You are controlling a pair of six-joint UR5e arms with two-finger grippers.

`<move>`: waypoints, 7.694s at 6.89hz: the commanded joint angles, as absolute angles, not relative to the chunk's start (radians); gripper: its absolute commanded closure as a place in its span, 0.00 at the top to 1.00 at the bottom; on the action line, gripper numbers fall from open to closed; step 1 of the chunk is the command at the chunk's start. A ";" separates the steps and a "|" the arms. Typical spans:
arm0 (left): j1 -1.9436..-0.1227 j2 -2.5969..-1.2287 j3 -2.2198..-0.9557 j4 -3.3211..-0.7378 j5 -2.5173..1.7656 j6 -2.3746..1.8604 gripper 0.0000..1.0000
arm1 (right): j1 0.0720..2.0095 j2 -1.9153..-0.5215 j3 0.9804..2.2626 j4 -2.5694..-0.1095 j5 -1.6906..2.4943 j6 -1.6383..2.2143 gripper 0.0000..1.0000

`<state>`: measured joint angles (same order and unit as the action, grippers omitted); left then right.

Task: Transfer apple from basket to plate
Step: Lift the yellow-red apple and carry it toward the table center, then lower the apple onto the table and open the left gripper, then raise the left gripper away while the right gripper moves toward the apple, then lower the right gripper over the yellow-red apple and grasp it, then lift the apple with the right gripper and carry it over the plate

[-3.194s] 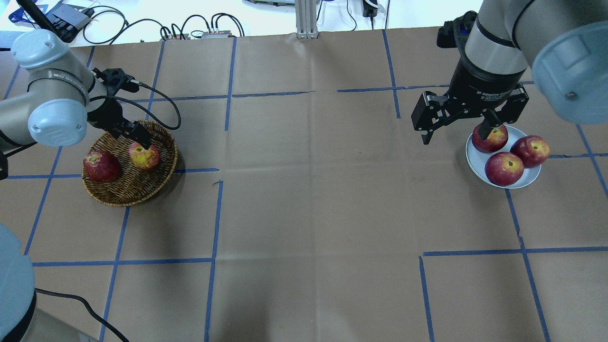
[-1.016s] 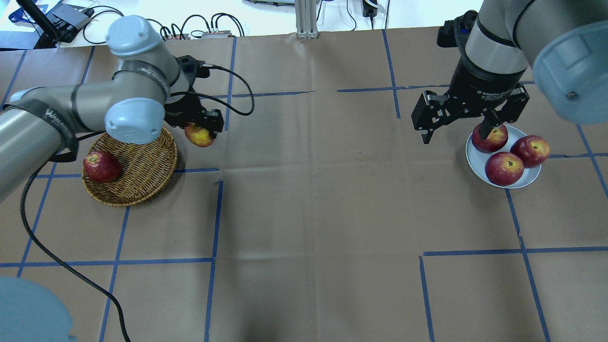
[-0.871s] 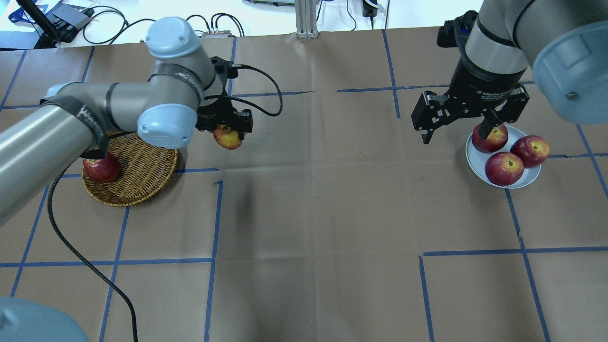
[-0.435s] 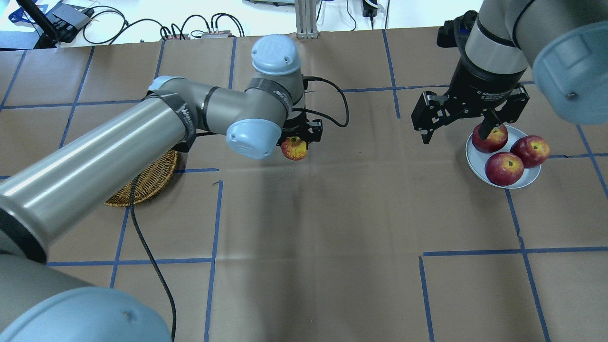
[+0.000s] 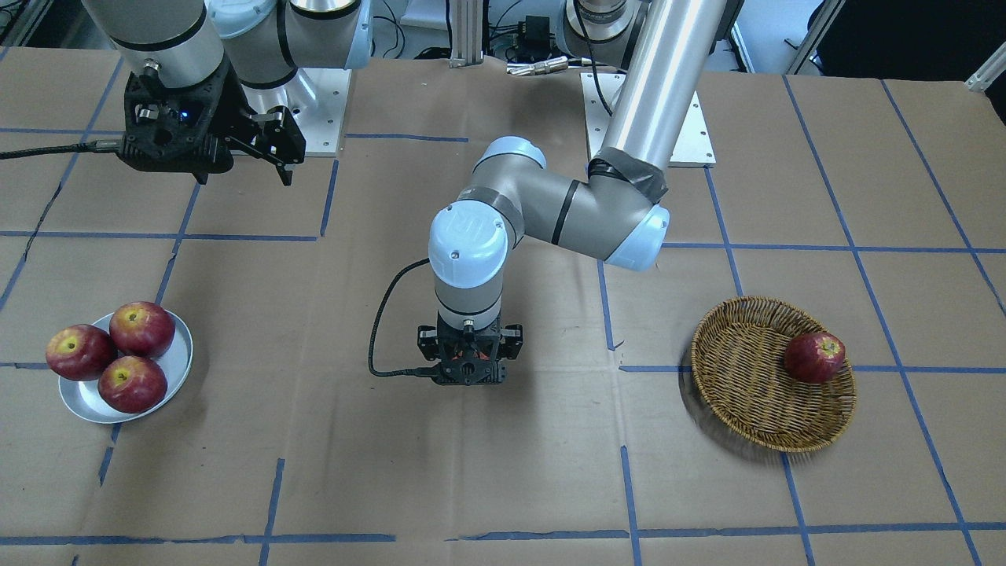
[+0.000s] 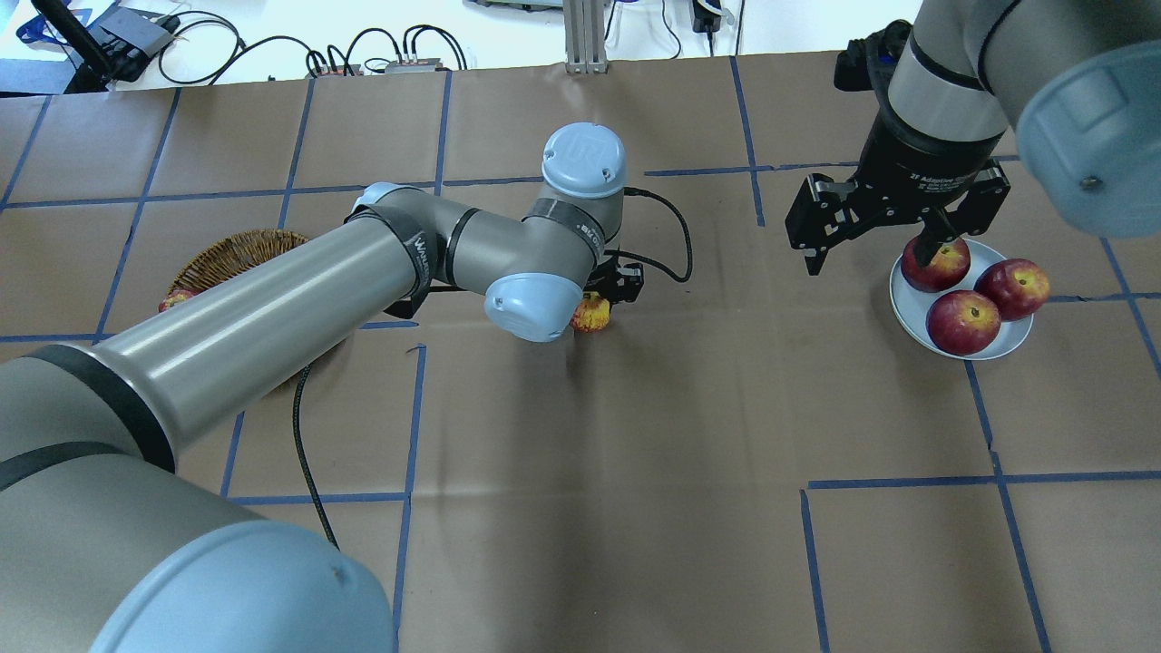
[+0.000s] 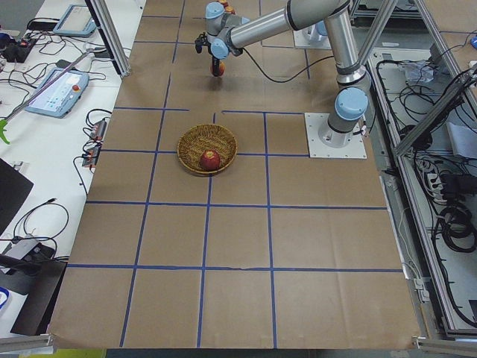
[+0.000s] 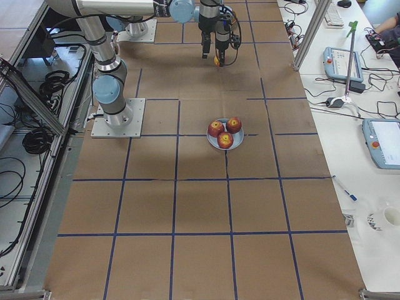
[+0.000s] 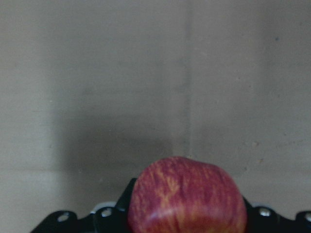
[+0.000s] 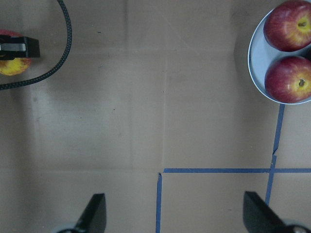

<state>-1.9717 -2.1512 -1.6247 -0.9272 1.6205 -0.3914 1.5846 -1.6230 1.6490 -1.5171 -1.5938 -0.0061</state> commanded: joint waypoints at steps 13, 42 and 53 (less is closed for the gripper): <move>-1.982 -2.107 -1.609 -0.929 1.549 -0.385 0.99 | 1.586 -1.589 1.634 -1.581 -1.592 -0.005 1.00; -1.578 -1.408 -1.749 -1.522 1.539 0.057 0.99 | 1.954 -1.046 1.634 -2.266 -1.580 0.462 0.54; -1.597 -1.522 -1.638 -1.483 1.494 0.069 0.99 | 1.140 -1.373 1.681 -1.841 -1.571 -0.685 0.50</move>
